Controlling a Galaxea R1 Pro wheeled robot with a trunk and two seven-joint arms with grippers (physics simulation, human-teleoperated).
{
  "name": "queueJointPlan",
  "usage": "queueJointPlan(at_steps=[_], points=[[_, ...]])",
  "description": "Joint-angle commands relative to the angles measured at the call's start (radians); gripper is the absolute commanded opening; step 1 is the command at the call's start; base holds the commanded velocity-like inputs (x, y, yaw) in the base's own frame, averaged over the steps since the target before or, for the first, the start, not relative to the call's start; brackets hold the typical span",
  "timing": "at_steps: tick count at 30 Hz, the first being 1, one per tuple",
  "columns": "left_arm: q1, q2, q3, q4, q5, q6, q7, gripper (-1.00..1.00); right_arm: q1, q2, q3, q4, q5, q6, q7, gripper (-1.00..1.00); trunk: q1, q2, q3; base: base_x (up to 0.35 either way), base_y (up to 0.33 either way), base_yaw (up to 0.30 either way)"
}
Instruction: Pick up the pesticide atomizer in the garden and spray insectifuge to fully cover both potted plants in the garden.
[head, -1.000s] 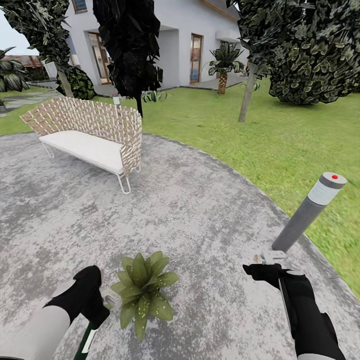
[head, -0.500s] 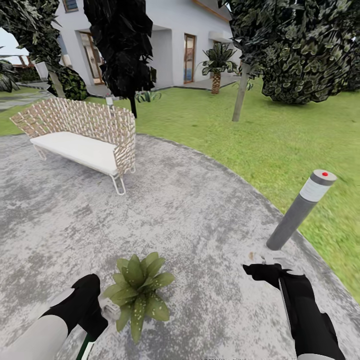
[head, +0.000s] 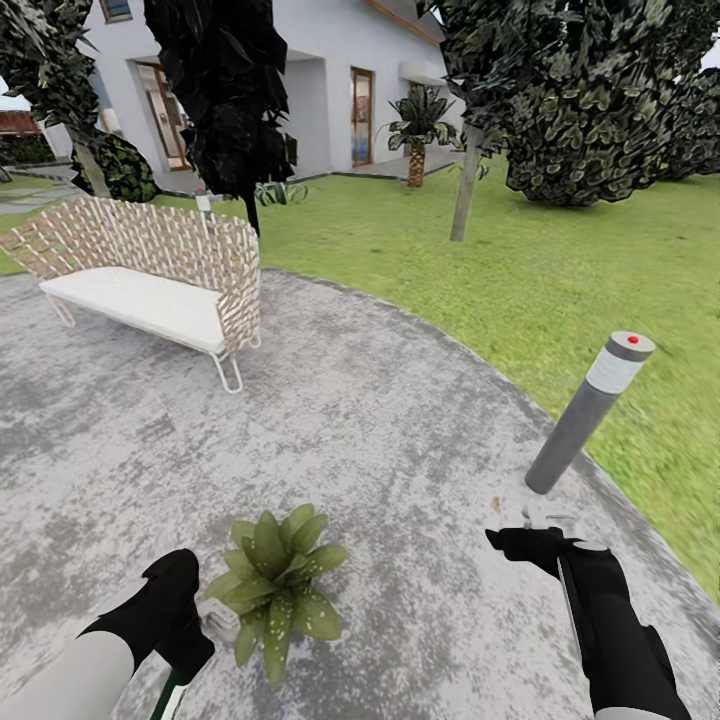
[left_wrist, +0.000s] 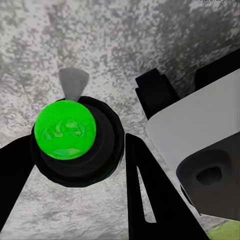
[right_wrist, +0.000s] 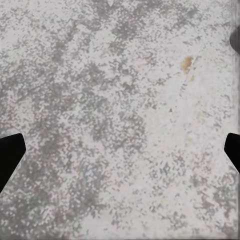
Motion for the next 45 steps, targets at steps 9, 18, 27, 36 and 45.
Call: queueJointPlan(at_steps=[9, 18, 27, 36, 45], points=[[0.000, 0.000, -0.004, -0.002, -0.007, 0.006, -0.010, -1.00, -0.001, 0.001, -0.003, -0.002, 0.010, 0.002, 0.010, 1.00, 0.000, 0.000, -0.001, -0.013, 0.061, -0.012], [0.001, 0.000, -0.004, -0.002, -0.008, 0.005, -0.010, -1.00, -0.001, 0.001, -0.002, -0.002, 0.011, 0.002, 0.009, 1.00, 0.000, 0.000, -0.001, -0.014, 0.070, -0.086], [0.030, 0.000, -0.003, -0.002, -0.007, 0.006, -0.010, -1.00, -0.001, 0.001, -0.003, -0.002, 0.012, 0.002, 0.010, 1.00, 0.000, 0.000, -0.001, 0.000, 0.000, -0.038], [0.030, 0.000, -0.003, -0.002, -0.007, 0.007, -0.010, -1.00, -0.001, 0.001, -0.001, -0.002, 0.012, 0.002, 0.009, 1.00, 0.000, 0.000, 0.001, 0.000, 0.157, -0.125], [0.030, -0.001, -0.003, -0.002, -0.008, 0.007, -0.010, -1.00, -0.001, 0.002, -0.003, -0.002, 0.012, 0.002, 0.009, 1.00, 0.000, 0.000, 0.004, -0.002, 0.255, -0.223]])
